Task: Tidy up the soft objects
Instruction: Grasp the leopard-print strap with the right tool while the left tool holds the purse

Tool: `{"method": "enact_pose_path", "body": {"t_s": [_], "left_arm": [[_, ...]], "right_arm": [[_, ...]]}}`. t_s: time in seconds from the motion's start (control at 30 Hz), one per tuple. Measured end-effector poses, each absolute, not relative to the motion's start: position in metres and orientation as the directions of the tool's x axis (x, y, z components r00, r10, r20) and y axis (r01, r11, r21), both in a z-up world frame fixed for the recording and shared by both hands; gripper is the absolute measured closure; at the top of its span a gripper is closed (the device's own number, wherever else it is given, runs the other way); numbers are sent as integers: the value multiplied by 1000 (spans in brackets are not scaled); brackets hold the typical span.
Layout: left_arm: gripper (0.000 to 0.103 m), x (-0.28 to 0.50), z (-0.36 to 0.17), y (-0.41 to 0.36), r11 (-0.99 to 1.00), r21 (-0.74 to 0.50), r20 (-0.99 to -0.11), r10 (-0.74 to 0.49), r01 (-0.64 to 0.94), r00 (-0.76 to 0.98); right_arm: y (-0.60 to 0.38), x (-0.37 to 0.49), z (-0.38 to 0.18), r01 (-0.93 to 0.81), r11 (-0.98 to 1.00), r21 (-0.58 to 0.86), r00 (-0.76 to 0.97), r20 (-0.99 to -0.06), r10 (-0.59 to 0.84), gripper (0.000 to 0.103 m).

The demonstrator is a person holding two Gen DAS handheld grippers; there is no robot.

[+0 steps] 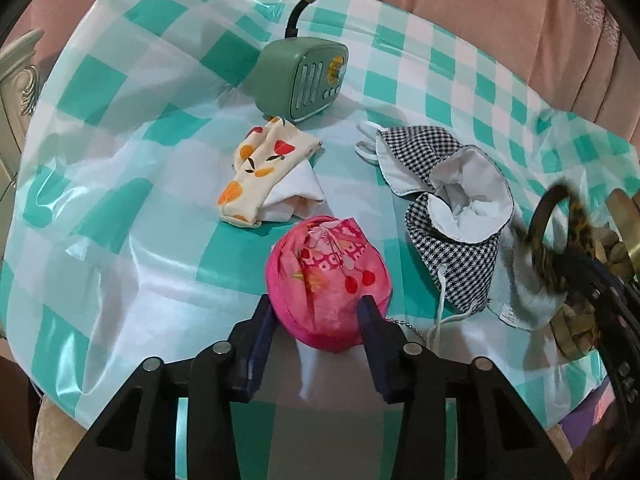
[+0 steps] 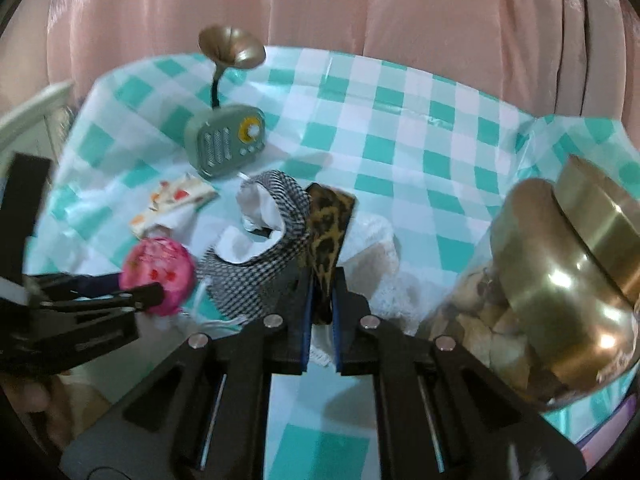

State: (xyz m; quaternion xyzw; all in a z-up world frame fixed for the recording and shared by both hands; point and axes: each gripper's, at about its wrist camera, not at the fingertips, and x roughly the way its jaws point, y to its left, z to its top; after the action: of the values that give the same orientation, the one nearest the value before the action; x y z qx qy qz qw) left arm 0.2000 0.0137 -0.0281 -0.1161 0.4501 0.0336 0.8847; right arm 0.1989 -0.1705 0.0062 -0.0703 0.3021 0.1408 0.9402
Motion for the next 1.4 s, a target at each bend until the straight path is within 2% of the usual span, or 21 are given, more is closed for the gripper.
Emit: {"method": "enact_pose_path", "body": {"t_s": [0.13,0.27,0.47,1.03,1.4], "left_arm": [[70,197,-27,18,963,-210,-795,-68,-168,603],[86,193,-24,21,958,-236,-779,-89,-160,621],[92,184,-15,21,954,-267,-743,-114,-136,659],[92,127,17,30,925,-339,-642,-95,-171,761],[92,93,34,-1,927,-363,-607,-158,-95,779]], "right_arm": [[-179,187,13,-324,946,17,769,-578,274,93],[-188,176,15,-325,943,71,751,-587,302,93],[-197,160,15,-337,936,102,735,-593,329,93],[-222,117,21,-351,927,129,728,-585,357,93],[-257,89,27,-325,931,166,737,-573,359,93]]}}
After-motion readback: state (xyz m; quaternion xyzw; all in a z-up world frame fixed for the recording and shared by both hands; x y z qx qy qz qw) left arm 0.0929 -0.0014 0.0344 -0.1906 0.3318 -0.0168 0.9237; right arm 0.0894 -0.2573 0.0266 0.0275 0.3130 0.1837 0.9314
